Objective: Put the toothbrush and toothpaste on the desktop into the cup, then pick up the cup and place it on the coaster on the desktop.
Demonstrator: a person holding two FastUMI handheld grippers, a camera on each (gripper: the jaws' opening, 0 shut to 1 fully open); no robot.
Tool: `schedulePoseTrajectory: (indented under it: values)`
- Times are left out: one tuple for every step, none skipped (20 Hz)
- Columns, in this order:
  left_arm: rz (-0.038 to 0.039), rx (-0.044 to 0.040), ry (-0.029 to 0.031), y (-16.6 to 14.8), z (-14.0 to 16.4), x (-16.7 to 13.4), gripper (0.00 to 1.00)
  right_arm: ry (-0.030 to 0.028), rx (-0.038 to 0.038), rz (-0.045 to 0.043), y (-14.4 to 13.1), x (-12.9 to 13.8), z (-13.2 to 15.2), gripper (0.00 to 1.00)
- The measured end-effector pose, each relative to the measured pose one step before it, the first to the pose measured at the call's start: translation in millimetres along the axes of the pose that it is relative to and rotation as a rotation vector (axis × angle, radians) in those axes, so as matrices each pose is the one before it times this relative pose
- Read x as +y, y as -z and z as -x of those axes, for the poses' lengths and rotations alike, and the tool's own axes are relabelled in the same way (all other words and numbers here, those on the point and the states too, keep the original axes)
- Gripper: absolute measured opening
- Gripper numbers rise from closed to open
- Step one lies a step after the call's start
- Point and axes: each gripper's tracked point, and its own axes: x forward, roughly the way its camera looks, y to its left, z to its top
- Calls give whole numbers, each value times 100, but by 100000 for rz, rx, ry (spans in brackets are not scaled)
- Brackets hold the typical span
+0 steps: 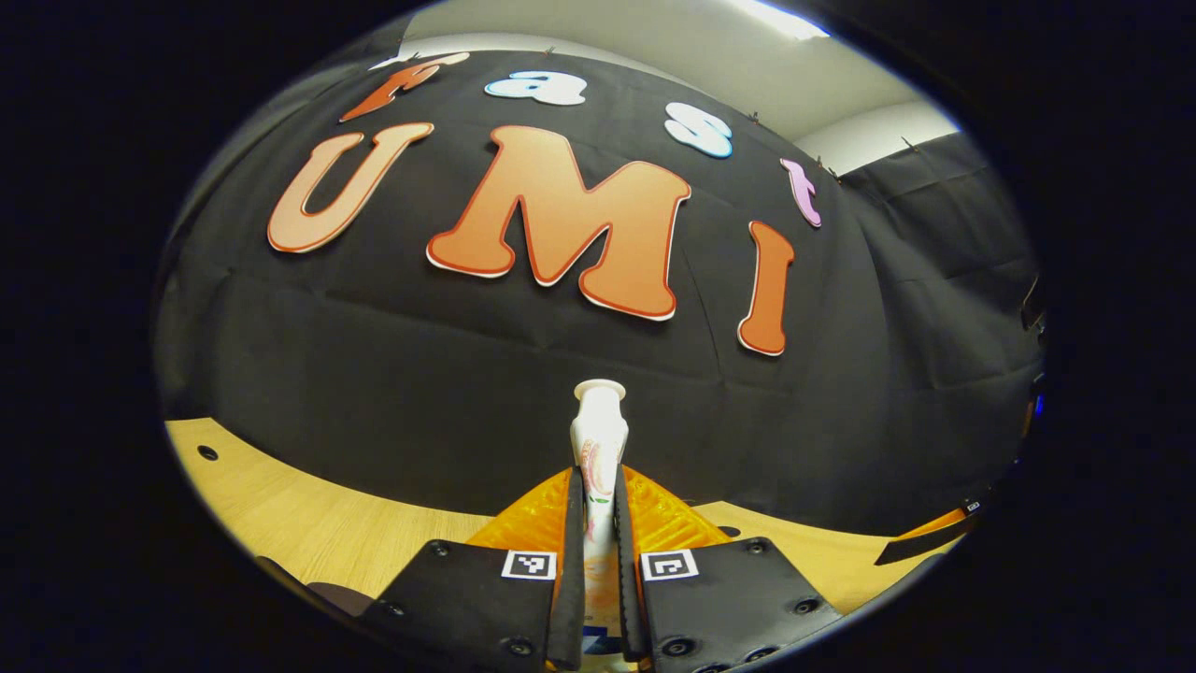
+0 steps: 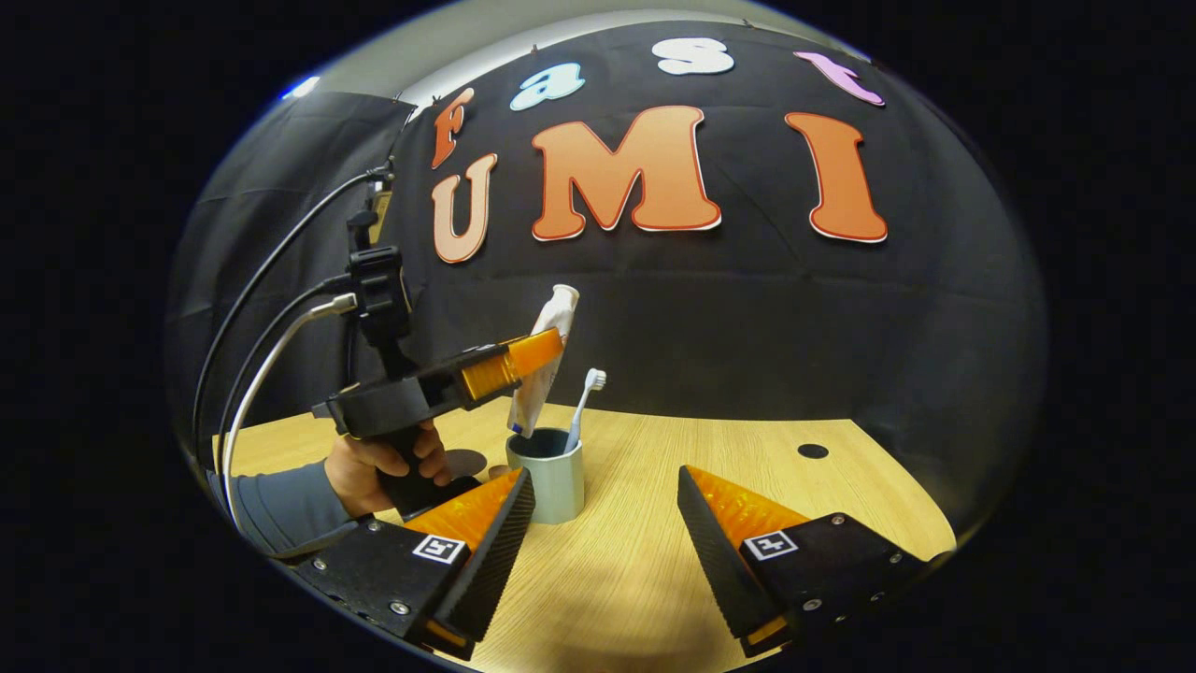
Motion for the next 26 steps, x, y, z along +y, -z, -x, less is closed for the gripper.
schedulePoseTrajectory:
  values:
    - [619,965,446,325,-150,-26,19,60,113,-173,27,-29,160,93]
    - [425,941,-319,433,-10,139,19,413,167,-170,69,-132,31,93]
    - [649,934,-685,826,-114,230,19,76,108,-310,-63,-62,69,93]
    - [378,1469,-234,680,-136,165,19,497,547,-218,242,-82,27,93]
    - [609,1082,-237,525,-45,102,19,-195,13,-282,29,48,109,93]
    - [155,1114,-221,480,-12,26,19,92,85,-110,8,25,-3,93]
    - [72,1263,-438,309,-52,68,19,179,68,-283,-4,30,0,93]
    - [-257,1142,-71,274,9,90,19,-323,34,-354,-19,154,25,93]
    - [14,1187,-716,230,68,-45,19,161,184,-125,116,32,73,93]
    - [-286,1266,-297,49,-29,-57,21,-32,4,82,22,107,18,93]
    - [616,1106,365,204,75,-28,22,428,222,115,-15,18,82,93]
    - [302,970,501,6,123,-38,23,-237,170,-154,20,173,-34,93]
    - [-676,1779,-648,397,117,92,25,-247,257,-289,-34,245,-33,93]
    - [-298,1443,581,134,343,-63,29,-319,56,-180,35,239,61,93]
    - [455,-281,-84,-127,843,119,30,11,29,77,-6,223,-2,93]
    - [232,-419,-44,-293,535,-38,35,-19,140,245,35,239,-68,93]
    - [36,-486,146,-674,580,97,37,271,504,106,-45,222,-47,93]
    - [-535,-728,-691,-619,627,268,38,159,618,-230,55,231,-185,93]
    - [-87,-615,226,-605,654,116,38,-15,617,-308,-36,279,-88,93]
    - [-166,-752,137,-723,637,67,43,184,568,-381,16,337,-187,93]
    - [-1063,58,-158,-470,804,52,51,181,742,-328,-85,367,-187,93]
    - [-1671,608,-957,-471,747,229,65,290,637,-385,-125,336,-207,93]
    - [-1961,1207,-1859,-312,921,474,80,260,769,-313,-199,367,-270,93]
    - [-1346,941,-1485,-402,1027,525,89,577,1237,-354,83,289,-360,93]
    - [-894,738,-846,-350,842,248,91,273,1591,-382,43,379,-478,93]
    - [-905,470,-1001,-425,1018,456,94,255,2595,-294,234,427,-495,93]
